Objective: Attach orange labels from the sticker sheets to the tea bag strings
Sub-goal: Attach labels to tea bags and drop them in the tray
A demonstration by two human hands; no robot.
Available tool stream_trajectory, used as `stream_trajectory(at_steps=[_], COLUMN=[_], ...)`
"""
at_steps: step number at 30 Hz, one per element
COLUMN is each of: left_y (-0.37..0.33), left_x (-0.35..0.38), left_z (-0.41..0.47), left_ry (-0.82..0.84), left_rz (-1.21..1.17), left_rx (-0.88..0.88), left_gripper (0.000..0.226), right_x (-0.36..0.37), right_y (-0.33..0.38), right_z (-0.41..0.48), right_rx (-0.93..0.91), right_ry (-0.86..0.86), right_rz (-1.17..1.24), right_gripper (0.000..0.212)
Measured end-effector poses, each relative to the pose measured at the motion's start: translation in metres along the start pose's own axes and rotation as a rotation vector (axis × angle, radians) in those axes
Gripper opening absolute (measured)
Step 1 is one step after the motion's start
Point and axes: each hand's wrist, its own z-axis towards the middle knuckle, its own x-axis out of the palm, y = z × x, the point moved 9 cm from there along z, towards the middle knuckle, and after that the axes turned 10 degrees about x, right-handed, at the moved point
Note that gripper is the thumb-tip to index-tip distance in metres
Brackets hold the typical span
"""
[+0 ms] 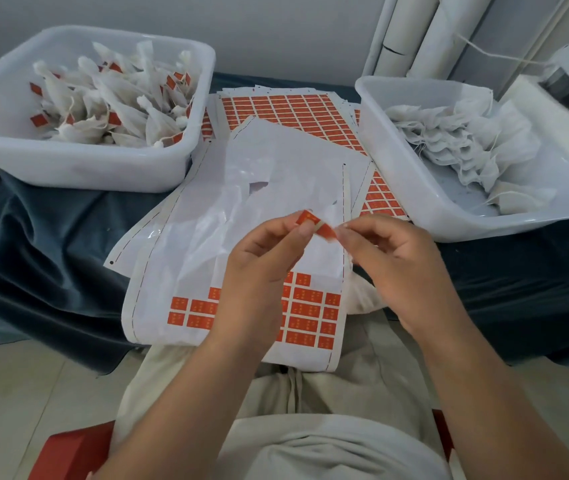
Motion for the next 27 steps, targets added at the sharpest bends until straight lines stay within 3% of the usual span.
stream_trajectory(at_steps=[6,11,15,20,24,27], left_y=[-0.005,-0.001,0.015,0.021,0.030,0.016], left_x=[0.015,0.027,0.031,0.008,-0.004,-0.002], left_z=[-0.002,-0.010,-0.015,-0.009,-0.004,0.000], left_ry=[0.108,0.200,0.187,0.015,-0.088,-0.057], left_rz=[-0.127,0.002,-0.014,0.234,0.078,0.029], left_rx=[0.046,0.110,0.038,0.085,-0.047,0.015], left_gripper=[0.018,0.020,0.025,0.026,0.035,0.033], right_x=[0.007,0.003,-0.025,-0.099,-0.113,-0.093], right_y=[0.017,0.032,0.040,0.040,0.040,0.042], right_z=[-0.010,-0.021,-0.022,-0.018,-0.019,-0.017], right_rx=[-0.035,-0.091,-0.174,-0.219,-0.232,-0.244], right_ry=[0.138,0.176,0.051,-0.200,-0.235,-0.213], right_rz=[0.173,0.146,-0.134,-0.059,-0.053,-0.159], right_gripper=[0.013,0.019,0.016,0.017,0.025,0.015])
